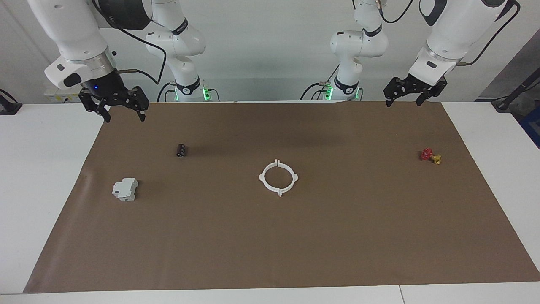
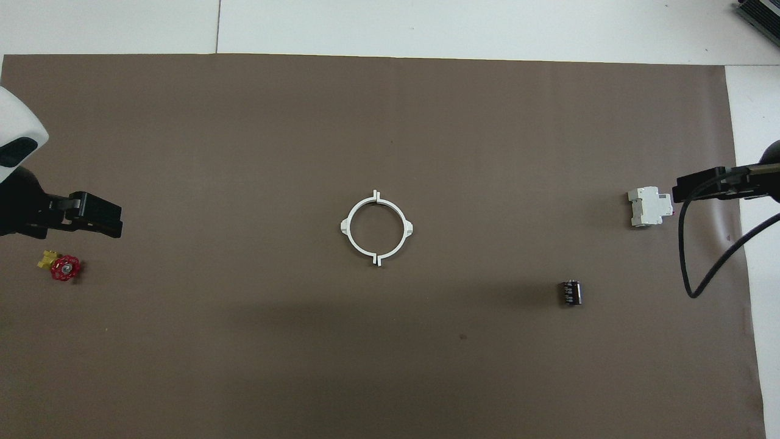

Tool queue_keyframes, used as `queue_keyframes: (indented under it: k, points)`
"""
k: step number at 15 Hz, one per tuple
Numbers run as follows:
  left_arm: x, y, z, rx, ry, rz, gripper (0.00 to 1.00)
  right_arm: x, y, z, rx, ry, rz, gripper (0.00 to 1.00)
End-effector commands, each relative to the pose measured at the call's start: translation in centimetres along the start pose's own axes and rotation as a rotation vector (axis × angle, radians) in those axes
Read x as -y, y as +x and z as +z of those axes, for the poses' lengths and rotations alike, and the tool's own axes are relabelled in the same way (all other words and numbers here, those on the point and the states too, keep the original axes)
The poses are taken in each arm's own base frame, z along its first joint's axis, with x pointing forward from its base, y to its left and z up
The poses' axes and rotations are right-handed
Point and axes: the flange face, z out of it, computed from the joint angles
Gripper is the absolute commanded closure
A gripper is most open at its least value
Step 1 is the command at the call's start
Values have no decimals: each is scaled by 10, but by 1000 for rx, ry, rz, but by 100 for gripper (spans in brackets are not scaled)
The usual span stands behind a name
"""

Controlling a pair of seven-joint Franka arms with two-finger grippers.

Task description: Assemble drain pipe with both arms

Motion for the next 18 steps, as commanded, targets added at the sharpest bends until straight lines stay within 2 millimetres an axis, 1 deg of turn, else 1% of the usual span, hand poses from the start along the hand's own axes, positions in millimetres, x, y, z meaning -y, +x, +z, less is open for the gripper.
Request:
queue_keyframes:
  k: [1, 7, 12, 18]
  points:
    - [4, 1, -2, -23, -12, 3, 0, 0, 1, 0, -22, 6, -22, 0]
    - [3, 5, -4, -58, -16, -2, 0, 0, 0, 1, -19, 6, -22, 0]
    - [9, 12, -8, -112, -19, -8, 0, 0, 0, 1, -18, 6, -20, 0]
    - [11, 12, -6, -111, -19, -11, 0, -1, -1, 1, -13, 6, -22, 0]
